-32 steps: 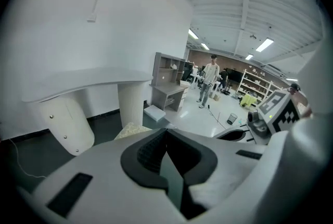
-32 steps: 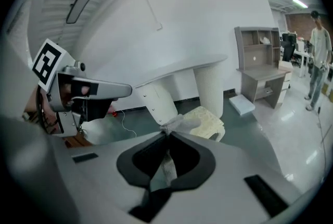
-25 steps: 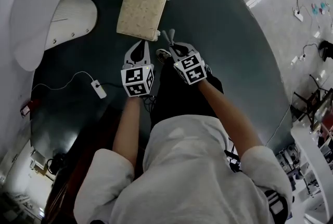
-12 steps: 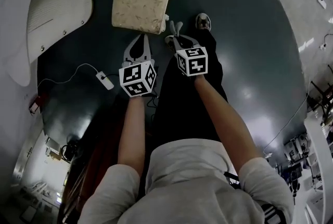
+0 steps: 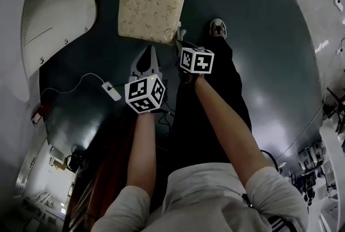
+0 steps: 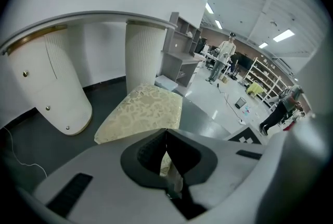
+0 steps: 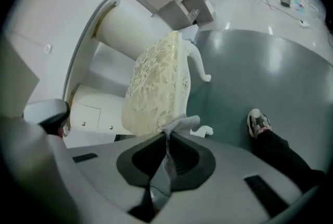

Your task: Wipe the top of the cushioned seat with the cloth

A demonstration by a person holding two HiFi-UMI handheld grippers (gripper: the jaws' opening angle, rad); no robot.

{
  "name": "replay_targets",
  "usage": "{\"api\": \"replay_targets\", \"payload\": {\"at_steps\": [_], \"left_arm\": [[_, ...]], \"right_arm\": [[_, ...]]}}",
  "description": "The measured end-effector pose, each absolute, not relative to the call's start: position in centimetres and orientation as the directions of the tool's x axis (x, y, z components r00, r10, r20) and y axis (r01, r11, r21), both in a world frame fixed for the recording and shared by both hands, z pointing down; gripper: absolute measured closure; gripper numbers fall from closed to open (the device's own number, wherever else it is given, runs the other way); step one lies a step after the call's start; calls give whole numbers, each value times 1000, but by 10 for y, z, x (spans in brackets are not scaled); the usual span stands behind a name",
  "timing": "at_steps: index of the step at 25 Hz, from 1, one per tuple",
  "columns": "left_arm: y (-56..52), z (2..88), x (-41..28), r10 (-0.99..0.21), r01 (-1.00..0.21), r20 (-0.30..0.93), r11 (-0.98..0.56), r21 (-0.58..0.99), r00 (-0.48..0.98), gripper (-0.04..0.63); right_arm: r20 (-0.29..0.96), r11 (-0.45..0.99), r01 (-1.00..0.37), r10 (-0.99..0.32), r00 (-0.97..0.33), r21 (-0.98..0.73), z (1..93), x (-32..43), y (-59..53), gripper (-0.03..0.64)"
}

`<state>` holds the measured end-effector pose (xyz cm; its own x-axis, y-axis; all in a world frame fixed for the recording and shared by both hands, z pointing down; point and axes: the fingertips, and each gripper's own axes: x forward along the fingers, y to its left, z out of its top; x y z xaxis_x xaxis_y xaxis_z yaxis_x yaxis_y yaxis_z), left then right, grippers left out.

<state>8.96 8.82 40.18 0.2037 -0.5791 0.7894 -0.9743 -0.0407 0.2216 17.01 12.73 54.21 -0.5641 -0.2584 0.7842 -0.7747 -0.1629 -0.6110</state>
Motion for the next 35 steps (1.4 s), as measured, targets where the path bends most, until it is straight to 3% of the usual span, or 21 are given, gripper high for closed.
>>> {"api": "replay_targets", "payload": {"at_steps": [9, 22, 35], "left_arm": [[91, 434, 68, -551, -971, 799, -113, 212, 239, 580], [87, 436, 64, -555, -968, 793, -136, 212, 252, 580], [87, 456, 79, -505, -966, 823, -147, 214, 259, 580]], "right_arm": [[799, -120, -804, -266, -540, -583, 559, 162, 117, 589], [822, -196, -806, -258, -507, -559, 583, 164, 112, 589], [773, -194, -759, -306, -555, -622, 588, 167, 88, 589]]}}
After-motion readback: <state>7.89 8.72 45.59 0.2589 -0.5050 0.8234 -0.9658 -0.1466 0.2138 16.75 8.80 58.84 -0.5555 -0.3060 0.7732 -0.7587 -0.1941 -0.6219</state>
